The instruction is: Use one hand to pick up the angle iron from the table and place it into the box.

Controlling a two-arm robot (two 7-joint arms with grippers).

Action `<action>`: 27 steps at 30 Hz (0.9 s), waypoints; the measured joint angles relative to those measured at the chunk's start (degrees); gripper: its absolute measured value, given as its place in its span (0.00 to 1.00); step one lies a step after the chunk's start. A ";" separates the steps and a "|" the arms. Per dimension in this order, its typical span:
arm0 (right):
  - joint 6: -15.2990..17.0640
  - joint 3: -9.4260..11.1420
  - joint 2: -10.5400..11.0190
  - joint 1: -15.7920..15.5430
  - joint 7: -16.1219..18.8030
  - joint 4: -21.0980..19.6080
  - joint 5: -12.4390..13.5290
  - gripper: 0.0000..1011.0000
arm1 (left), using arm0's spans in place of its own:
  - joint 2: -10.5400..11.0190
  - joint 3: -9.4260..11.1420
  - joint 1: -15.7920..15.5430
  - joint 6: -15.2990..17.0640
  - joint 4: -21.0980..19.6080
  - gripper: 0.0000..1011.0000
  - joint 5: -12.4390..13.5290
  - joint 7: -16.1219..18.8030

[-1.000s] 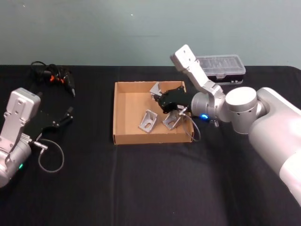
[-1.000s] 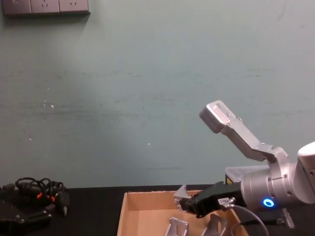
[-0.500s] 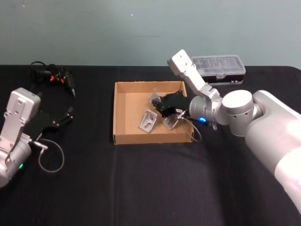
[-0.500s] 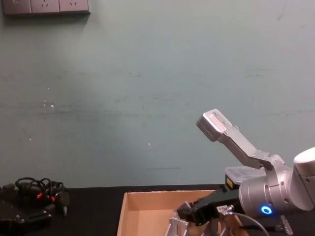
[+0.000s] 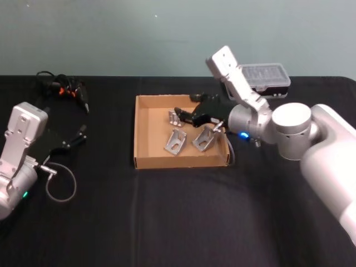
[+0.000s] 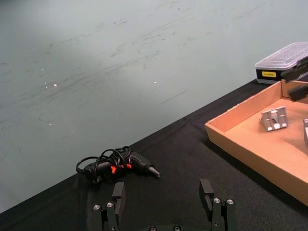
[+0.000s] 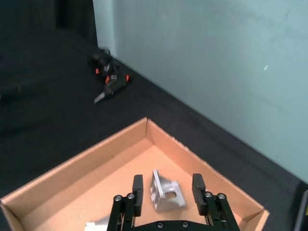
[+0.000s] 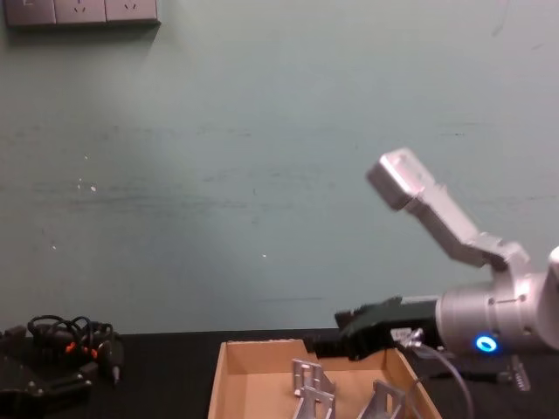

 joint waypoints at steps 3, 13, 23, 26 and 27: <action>0.93 1.03 1.69 -2.99 -1.15 -6.26 0.77 0.68 | 0.00 0.00 0.00 0.00 0.00 1.00 0.00 0.00; 2.42 5.10 7.81 -14.81 -5.15 -25.26 3.90 0.96 | 0.00 0.00 0.00 0.00 0.00 1.00 0.00 0.00; 0.20 10.34 11.62 -24.49 -8.85 -34.48 6.86 0.99 | 0.00 0.00 0.00 0.00 0.00 1.00 0.00 0.00; -0.33 11.51 12.14 -26.43 -9.47 -35.79 7.60 0.99 | 0.00 0.00 0.00 0.00 0.00 1.00 0.00 0.00; -0.40 11.65 12.21 -26.62 -9.59 -35.96 7.67 0.99 | 0.00 0.00 0.00 0.00 0.00 1.00 0.00 0.00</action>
